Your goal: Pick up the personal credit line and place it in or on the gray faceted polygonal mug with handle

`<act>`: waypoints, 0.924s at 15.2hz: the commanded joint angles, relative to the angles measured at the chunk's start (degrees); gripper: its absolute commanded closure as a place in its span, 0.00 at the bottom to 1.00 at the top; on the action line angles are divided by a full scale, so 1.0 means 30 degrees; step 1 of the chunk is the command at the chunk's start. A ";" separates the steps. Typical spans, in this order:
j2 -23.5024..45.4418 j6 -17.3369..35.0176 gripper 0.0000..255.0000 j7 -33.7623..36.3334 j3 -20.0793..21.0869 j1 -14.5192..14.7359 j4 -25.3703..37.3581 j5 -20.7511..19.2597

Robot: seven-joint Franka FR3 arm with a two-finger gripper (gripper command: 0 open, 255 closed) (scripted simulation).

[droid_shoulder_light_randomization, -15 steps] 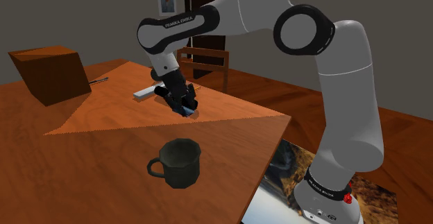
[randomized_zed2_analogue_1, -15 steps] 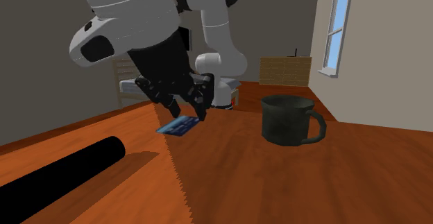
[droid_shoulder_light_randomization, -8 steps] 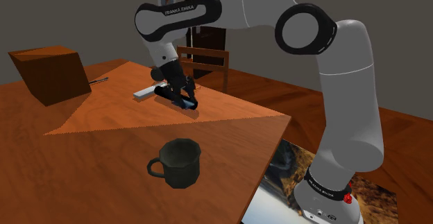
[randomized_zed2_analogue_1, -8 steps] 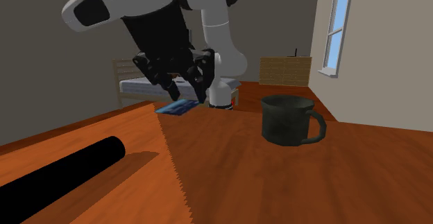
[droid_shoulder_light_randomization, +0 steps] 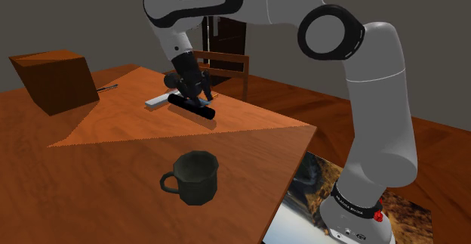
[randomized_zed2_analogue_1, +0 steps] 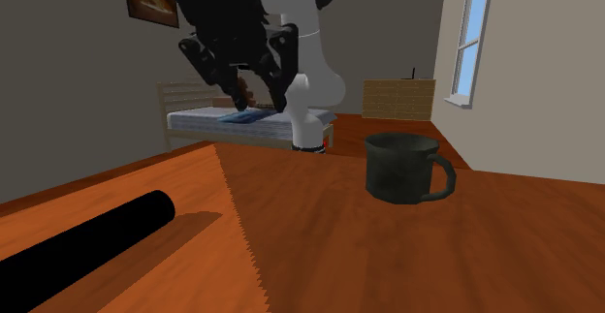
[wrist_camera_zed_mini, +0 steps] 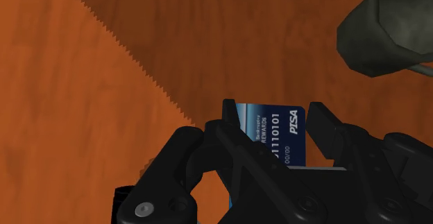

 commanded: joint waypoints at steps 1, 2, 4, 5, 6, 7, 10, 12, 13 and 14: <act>-0.0056 -0.0443 1.00 0.0066 0.0018 0.0018 0.0380 0.0032; -0.0014 -0.0722 1.00 0.0095 0.0023 0.0025 0.0702 0.0039; -0.0491 -0.0566 1.00 0.0447 0.0147 0.0212 0.0104 0.0238; -0.0956 -0.0319 1.00 0.0789 0.0272 0.0400 -0.0569 0.0438; -0.1391 -0.0088 1.00 0.1134 0.0403 0.0590 -0.1192 0.0638; -0.1801 0.0127 1.00 0.1481 0.0537 0.0783 -0.1770 0.0842; -0.2888 0.0705 1.00 0.2540 0.0955 0.1382 -0.3270 0.1464; -0.3506 0.1049 1.00 0.3262 0.1256 0.1790 -0.4099 0.1885; -0.3785 0.1211 1.00 0.3628 0.1410 0.1998 -0.4468 0.2098; -0.4045 0.1368 1.00 0.3998 0.1569 0.2208 -0.4807 0.2311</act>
